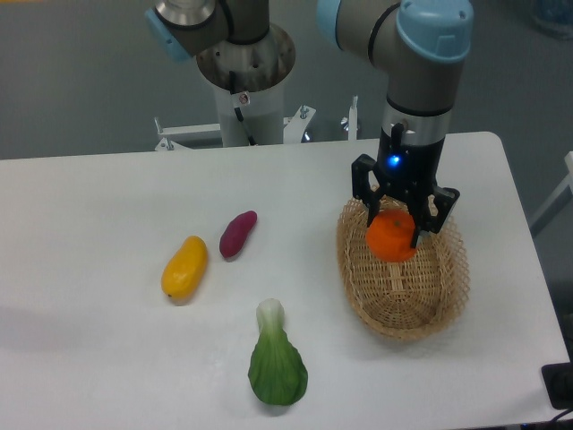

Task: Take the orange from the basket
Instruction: 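Lift the gripped orange up out of the basket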

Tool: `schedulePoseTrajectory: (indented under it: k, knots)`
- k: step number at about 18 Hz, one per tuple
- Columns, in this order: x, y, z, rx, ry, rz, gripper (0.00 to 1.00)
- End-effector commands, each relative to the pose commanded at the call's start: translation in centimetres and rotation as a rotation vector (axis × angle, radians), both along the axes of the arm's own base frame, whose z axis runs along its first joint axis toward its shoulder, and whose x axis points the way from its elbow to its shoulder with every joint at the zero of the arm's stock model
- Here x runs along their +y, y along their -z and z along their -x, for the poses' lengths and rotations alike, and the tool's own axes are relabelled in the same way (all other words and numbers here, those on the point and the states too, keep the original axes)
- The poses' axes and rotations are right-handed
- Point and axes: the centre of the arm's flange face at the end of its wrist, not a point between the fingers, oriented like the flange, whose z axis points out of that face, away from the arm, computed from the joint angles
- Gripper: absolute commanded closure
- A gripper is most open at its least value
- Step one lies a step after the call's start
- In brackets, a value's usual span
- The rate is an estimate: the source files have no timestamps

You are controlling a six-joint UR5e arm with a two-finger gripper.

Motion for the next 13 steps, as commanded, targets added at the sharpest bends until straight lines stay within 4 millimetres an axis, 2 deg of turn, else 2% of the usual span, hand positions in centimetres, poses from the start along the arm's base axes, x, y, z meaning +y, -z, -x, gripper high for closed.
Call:
schedulePoseTrajectory:
  k: [13]
  knots:
    - [-0.03,0.68,-0.18,-0.003,0.002,0.006,0.37]
